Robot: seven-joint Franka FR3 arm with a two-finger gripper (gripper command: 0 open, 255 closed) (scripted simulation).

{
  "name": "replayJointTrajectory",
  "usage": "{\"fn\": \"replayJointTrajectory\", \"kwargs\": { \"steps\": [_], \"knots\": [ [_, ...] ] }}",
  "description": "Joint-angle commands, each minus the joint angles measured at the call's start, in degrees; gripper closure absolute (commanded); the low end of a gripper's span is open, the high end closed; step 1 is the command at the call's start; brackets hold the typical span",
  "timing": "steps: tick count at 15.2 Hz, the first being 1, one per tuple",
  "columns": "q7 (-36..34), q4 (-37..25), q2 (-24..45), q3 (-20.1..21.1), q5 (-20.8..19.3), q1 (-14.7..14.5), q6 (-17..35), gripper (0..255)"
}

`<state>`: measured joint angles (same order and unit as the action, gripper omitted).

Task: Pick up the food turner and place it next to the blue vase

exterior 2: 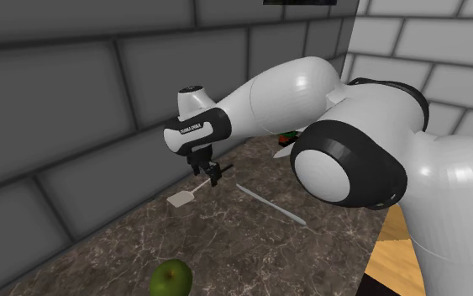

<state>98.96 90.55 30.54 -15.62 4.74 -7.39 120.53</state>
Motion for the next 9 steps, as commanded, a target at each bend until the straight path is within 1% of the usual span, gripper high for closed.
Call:
{"fn": "replayJointTrajectory", "kwargs": {
  "steps": [1,2,3,9],
  "knots": [
    [0.0,0.0,0.0,0.0,0.0,0.0,0.0,0],
    [0.0,0.0,0.0,0.0,0.0,0.0,0.0,0],
    [0.0,0.0,0.0,0.0,0.0,0.0,0.0,255],
    [0.0,0.0,0.0,0.0,0.0,0.0,0.0,255]
  ]
}}
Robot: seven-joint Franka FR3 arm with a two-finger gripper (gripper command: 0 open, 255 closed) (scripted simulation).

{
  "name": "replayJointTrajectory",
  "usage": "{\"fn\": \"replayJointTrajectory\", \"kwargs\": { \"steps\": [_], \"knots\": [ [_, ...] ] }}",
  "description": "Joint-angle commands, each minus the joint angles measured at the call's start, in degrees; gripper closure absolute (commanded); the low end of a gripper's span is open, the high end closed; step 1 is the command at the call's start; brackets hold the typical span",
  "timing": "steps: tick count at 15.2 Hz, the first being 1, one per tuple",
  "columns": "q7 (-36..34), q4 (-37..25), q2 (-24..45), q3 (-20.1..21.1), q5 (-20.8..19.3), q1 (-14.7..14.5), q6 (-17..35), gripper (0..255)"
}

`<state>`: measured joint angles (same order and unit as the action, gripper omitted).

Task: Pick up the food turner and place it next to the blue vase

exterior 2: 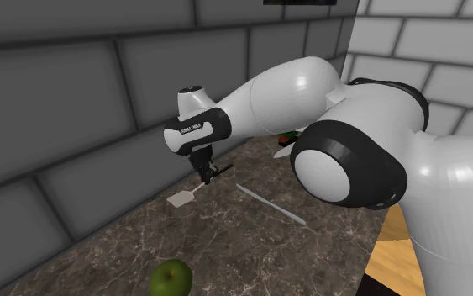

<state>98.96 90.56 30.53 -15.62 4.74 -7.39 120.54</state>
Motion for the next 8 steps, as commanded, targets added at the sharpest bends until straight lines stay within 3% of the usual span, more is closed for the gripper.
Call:
{"fn": "replayJointTrajectory", "kwargs": {
  "steps": [1,8],
  "knots": [
    [0.0,0.0,0.0,0.0,0.0,0.0,0.0,255],
    [-0.1,-1.6,-1.5,-0.2,-0.4,-0.1,-3.1,255]
  ]
}}
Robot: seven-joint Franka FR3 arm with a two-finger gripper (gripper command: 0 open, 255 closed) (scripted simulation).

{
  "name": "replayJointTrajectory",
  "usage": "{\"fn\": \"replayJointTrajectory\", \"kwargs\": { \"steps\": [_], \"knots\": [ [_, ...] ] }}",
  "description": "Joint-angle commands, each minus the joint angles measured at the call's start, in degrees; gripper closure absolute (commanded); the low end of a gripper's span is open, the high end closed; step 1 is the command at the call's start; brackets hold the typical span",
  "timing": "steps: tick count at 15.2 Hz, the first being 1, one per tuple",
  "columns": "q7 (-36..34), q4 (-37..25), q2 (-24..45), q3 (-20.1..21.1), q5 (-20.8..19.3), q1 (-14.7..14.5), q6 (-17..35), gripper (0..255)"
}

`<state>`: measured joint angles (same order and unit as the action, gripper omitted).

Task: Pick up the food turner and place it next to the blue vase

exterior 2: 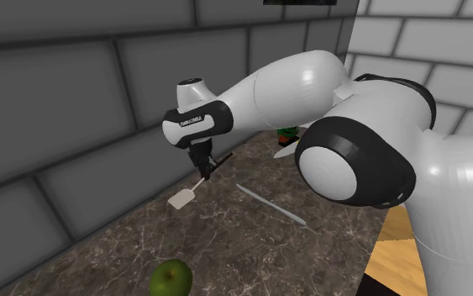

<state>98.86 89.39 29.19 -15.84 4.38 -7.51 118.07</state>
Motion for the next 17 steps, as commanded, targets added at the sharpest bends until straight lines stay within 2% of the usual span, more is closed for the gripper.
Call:
{"fn": "replayJointTrajectory", "kwargs": {
  "steps": [1,17],
  "knots": [
    [0.0,-0.8,-0.4,-0.1,-0.1,0.0,-1.3,255],
    [-0.1,-9.1,-3.2,-0.6,-0.9,0.1,-12.2,255]
  ]
}}
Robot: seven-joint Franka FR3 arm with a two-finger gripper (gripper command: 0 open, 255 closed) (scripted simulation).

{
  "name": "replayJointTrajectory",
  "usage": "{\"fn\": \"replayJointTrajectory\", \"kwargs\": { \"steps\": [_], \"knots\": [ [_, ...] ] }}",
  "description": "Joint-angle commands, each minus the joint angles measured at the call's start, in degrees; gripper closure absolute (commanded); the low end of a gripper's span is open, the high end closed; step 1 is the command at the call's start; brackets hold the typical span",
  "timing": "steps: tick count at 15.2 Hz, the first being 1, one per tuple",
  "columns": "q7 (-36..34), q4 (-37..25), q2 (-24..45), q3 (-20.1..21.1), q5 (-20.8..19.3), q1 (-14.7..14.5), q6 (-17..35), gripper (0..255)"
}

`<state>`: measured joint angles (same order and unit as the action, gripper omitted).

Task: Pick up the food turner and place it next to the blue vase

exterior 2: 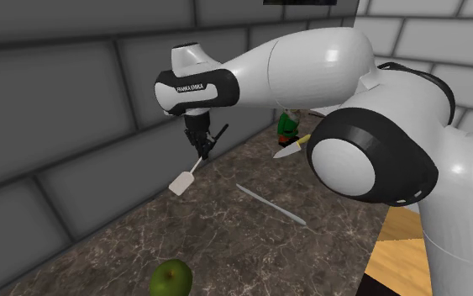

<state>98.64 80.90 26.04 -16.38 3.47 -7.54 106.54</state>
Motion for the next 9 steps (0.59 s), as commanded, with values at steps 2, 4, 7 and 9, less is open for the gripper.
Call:
{"fn": "replayJointTrajectory", "kwargs": {
  "steps": [2,4,7,9],
  "knots": [
    [0.2,-2.0,-0.1,-0.1,0.0,0.2,-2.2,255],
    [0.2,-3.5,-0.2,-0.1,0.0,0.3,-3.7,255],
    [0.2,-5.9,-0.2,-0.2,0.0,0.4,-6.0,255],
    [0.3,-7.6,0.0,-0.2,0.0,0.6,-7.6,255]
  ]
}}
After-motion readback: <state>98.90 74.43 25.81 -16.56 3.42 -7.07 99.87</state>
